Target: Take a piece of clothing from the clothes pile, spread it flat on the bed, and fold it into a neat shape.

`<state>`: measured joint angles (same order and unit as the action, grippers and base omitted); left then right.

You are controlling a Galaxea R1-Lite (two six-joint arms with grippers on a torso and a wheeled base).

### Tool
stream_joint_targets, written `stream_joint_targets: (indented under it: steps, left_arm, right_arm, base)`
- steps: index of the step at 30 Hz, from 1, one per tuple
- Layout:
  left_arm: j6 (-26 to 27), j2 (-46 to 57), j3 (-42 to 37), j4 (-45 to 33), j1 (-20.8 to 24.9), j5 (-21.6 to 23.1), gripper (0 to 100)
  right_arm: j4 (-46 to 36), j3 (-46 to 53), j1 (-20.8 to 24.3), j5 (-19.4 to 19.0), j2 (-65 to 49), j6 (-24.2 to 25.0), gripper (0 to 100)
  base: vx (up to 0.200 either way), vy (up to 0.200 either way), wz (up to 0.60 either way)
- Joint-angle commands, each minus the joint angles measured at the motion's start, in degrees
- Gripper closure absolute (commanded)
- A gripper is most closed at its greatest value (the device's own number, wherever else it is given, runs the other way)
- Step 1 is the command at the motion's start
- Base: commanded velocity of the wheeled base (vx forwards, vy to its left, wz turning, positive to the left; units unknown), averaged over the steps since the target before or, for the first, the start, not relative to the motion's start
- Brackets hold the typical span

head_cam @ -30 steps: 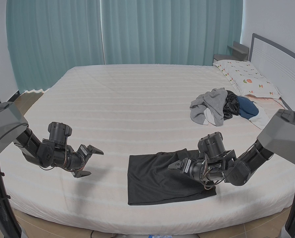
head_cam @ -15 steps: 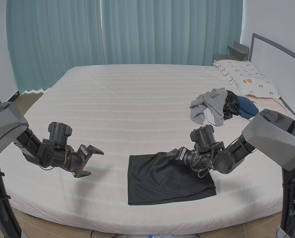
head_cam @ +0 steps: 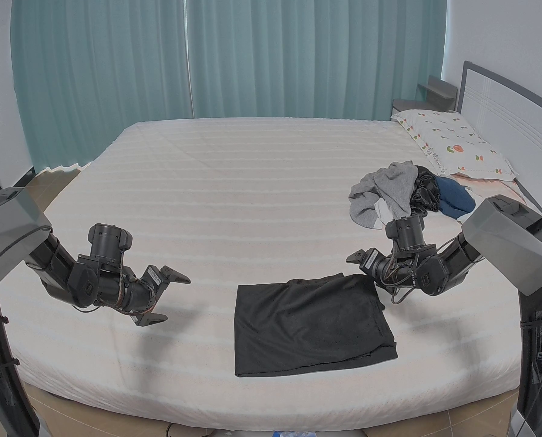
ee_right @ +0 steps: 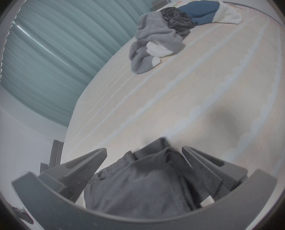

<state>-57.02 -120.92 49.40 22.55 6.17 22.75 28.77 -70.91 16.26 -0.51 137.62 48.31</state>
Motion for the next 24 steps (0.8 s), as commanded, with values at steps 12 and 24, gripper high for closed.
stream_joint_targets:
  steps: [12, 24]
  left_arm:
    - [-0.82, -0.11, 0.70, -0.05, -0.10, -0.07, 0]
    - [-2.22, -0.02, 0.53, 0.04, 0.34, -0.95, 0]
  right_arm:
    - [0.23, 2.45, -1.23, -0.45, -2.80, 0.12, 0]
    - [0.32, 5.35, -0.62, -0.89, -4.20, 0.12, 0]
  base:
    - [0.000, 0.000, 0.00]
    - [0.100, 0.000, 0.00]
